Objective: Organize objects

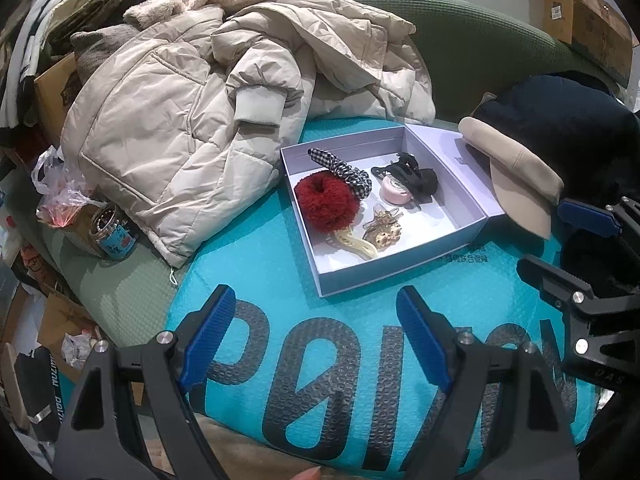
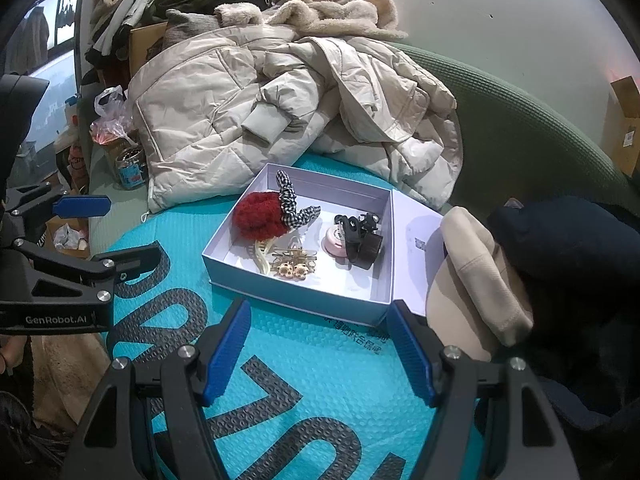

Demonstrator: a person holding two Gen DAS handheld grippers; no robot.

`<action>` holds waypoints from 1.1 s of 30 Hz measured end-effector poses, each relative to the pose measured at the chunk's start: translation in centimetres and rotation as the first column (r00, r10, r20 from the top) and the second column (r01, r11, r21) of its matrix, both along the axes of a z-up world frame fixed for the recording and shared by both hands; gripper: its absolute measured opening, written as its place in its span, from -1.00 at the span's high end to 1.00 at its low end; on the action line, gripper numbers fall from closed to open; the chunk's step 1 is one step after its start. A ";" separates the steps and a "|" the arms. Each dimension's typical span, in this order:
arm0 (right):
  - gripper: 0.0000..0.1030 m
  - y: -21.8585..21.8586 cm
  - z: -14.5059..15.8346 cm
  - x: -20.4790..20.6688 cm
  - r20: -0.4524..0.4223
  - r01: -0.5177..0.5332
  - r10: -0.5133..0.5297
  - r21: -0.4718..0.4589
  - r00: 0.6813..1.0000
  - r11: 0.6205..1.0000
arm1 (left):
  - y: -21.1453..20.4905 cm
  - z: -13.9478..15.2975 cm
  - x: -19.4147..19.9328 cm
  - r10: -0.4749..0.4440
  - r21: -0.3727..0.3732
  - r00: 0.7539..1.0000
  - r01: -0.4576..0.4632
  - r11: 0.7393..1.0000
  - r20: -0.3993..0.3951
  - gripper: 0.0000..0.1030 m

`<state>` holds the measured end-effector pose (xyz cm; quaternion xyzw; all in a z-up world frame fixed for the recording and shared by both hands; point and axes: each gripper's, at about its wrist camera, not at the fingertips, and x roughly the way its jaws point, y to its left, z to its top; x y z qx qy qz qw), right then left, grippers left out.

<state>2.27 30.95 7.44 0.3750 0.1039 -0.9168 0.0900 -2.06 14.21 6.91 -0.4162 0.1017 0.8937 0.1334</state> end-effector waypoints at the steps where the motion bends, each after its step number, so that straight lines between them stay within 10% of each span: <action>1: -0.38 0.0 0.0 0.0 0.000 0.001 -0.001 0.001 1.000 1.000 | 0.0 0.0 0.0 -0.001 -0.001 1.000 0.001 1.000 0.000 -0.59; 33: -0.38 -0.7 -0.3 -0.4 0.001 -0.010 0.010 0.039 1.000 0.999 | -0.3 -0.8 -0.3 0.004 -0.002 0.999 -0.004 1.000 0.035 -0.59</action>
